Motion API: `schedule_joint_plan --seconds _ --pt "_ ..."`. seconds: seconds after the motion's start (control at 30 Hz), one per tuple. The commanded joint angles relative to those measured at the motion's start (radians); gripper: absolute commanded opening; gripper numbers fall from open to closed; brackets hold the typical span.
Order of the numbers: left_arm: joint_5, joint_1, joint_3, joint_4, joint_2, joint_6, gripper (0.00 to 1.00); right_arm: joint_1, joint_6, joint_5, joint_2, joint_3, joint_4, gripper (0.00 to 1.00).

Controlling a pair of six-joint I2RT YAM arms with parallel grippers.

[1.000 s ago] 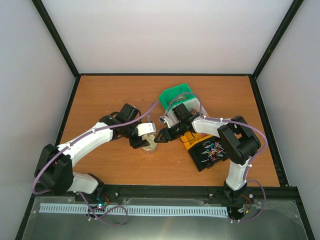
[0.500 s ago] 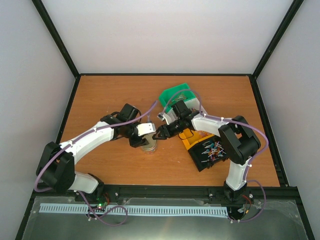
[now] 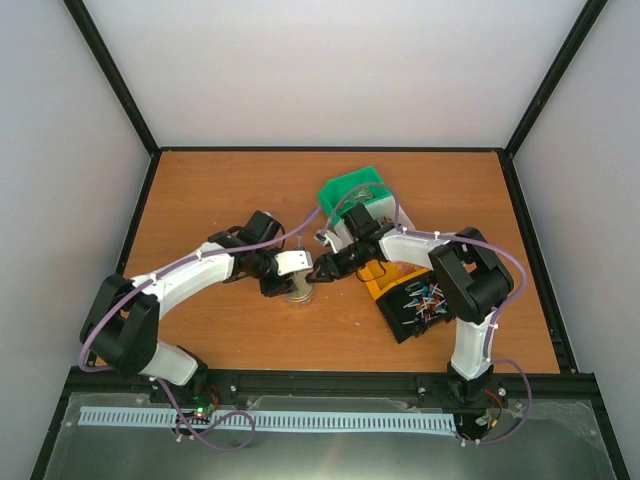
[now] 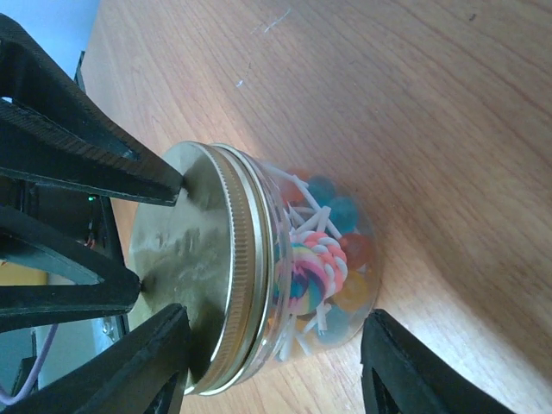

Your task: Pack the candies

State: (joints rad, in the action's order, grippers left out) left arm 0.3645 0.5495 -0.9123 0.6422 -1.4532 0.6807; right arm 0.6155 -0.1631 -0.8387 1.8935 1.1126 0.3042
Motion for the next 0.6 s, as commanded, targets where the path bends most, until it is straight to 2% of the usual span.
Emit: schedule_joint_plan --seconds 0.0,0.4,0.57 --pt "-0.024 -0.006 0.032 -0.007 -0.023 0.047 0.48 0.007 0.029 0.028 0.034 -0.026 0.001 0.52" --pt "-0.055 -0.008 0.081 -0.013 -0.027 0.09 0.46 0.0 0.068 0.057 0.032 -0.085 -0.054 0.5" --pt "0.028 -0.006 0.005 0.027 -0.004 0.03 0.46 0.001 0.083 0.05 -0.044 -0.075 -0.115 0.54"
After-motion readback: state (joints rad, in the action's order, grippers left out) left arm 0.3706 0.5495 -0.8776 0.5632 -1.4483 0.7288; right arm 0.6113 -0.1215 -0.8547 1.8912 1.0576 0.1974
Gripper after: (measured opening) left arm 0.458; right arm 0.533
